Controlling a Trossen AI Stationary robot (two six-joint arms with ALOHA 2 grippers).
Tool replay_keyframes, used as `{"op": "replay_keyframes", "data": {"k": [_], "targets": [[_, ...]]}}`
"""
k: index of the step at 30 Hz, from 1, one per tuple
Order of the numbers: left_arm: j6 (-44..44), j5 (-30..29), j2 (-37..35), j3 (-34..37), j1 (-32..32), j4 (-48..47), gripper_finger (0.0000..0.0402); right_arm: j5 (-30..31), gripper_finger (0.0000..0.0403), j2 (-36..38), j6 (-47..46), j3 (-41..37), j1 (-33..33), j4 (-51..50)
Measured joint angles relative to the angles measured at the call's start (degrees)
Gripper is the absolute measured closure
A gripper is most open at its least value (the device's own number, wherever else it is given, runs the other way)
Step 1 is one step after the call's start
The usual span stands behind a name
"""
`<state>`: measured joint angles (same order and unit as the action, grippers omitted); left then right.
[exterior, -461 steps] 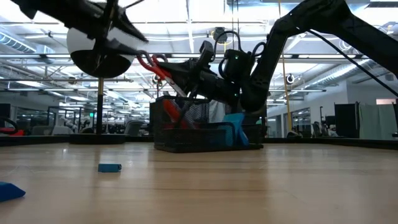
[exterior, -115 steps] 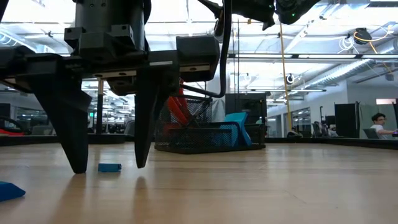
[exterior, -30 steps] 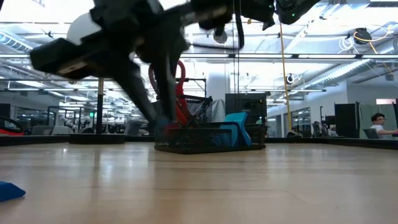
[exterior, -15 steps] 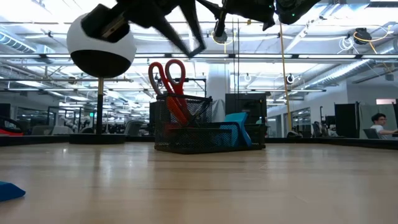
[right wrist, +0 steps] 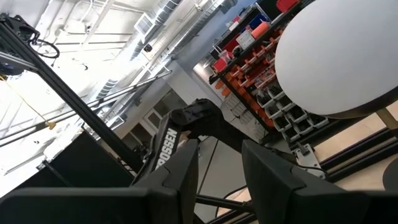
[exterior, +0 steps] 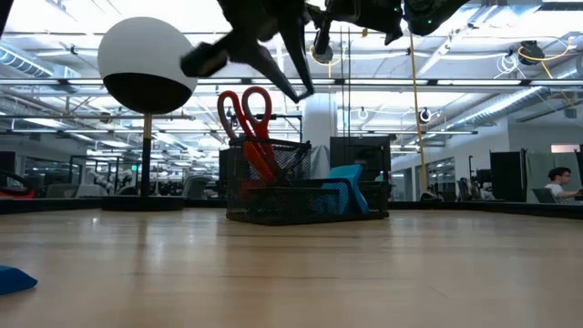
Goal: Pick and place office supplies into organizer
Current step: Put the blue paper clip into the desk organizer
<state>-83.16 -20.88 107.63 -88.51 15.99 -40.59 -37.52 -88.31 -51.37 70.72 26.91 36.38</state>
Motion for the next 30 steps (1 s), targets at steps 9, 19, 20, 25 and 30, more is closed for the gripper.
{"op": "replay_keyframes", "data": {"k": [9,19,20,25,30], "targets": [[2.5,1.92,0.0,0.0,-5.52,-2.16,0.033,-0.02,0.0286,0.0,0.0,0.0,-0.01,-0.02],[8.39,5.98,0.0,0.0,-7.41,-3.33,0.033,0.0,0.0287,0.0,0.0,0.0,0.01,0.0],[8.82,5.96,0.0,0.0,-7.41,-3.41,0.033,0.0,0.0286,0.0,0.0,0.0,-0.01,-0.02],[9.72,5.98,0.0,0.0,-7.4,-5.44,0.033,-0.01,0.0286,0.0,0.01,0.0,0.01,-0.01],[12.2,5.85,0.0,0.0,-7.43,-7.25,0.033,-0.02,0.0286,0.0,0.0,0.0,0.0,-0.01]]}}
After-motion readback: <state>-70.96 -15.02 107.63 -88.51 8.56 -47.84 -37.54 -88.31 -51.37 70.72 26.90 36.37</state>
